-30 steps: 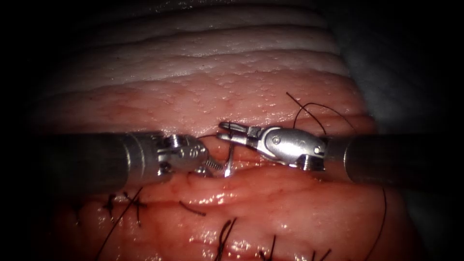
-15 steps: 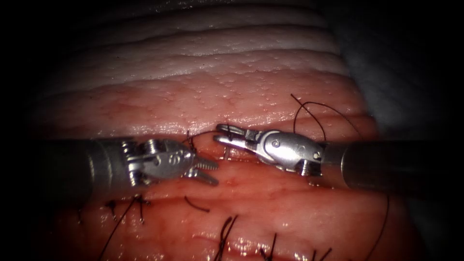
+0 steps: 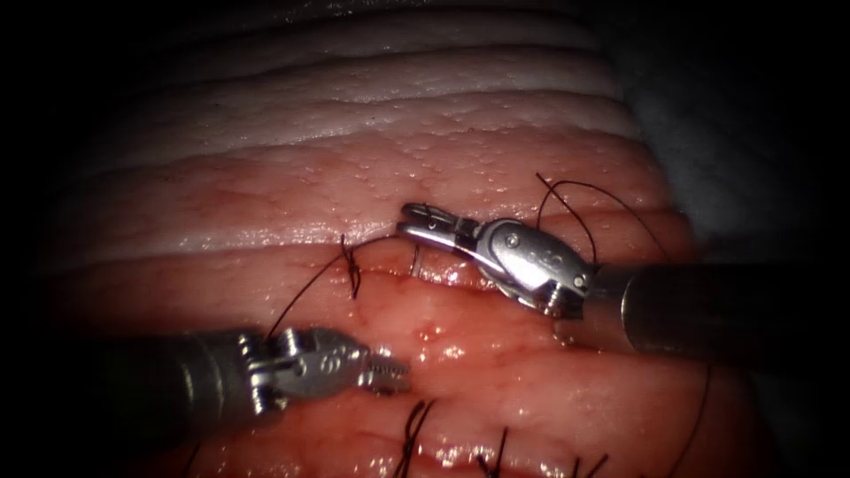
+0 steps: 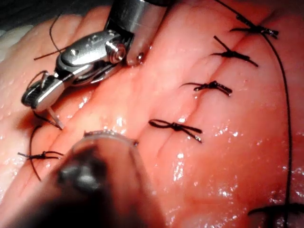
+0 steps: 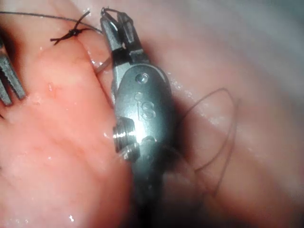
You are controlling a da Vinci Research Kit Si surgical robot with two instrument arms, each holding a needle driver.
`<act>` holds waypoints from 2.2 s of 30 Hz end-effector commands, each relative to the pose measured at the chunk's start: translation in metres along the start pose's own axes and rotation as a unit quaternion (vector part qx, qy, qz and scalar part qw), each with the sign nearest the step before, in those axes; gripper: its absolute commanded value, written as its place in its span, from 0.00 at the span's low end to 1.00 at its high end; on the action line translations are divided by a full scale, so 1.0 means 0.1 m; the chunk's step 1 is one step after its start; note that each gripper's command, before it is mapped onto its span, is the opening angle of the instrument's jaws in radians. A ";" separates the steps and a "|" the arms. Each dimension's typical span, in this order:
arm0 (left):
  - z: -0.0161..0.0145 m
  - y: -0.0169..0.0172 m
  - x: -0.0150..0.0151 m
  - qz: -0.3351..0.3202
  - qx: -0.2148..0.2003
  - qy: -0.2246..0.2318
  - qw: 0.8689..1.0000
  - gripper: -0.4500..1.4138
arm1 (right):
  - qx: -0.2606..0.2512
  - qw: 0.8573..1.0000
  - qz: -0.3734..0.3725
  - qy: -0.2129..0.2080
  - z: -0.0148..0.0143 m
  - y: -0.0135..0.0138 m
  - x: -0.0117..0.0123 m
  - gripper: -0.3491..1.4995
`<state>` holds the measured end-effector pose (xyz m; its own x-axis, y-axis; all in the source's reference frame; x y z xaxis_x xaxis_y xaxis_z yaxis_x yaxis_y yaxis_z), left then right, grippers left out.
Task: Wound Closure
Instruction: Push needle through tissue above incision with right hand
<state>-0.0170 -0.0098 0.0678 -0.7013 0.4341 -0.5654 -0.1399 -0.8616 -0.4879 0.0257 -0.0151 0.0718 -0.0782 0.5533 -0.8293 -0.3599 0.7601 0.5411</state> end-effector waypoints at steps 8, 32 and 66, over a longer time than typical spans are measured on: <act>0.013 -0.011 -0.007 0.001 0.001 0.008 1.000 0.10 | 0.029 0.999 0.003 -0.018 0.008 0.005 -0.004 0.00; 0.036 -0.019 -0.033 -0.014 -0.007 0.015 1.000 0.09 | 0.052 0.997 0.056 -0.022 0.012 0.016 0.011 0.00; 0.037 -0.022 -0.034 -0.014 -0.006 0.018 1.000 0.08 | 0.129 0.908 0.399 -0.020 0.016 -0.023 -0.013 0.00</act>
<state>-0.0164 -0.0103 0.0726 -0.6720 0.4669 -0.5747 -0.1505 -0.8461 -0.5114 0.0273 -0.0170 0.0715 -0.1839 0.9708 -0.1539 0.0286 0.1618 0.9864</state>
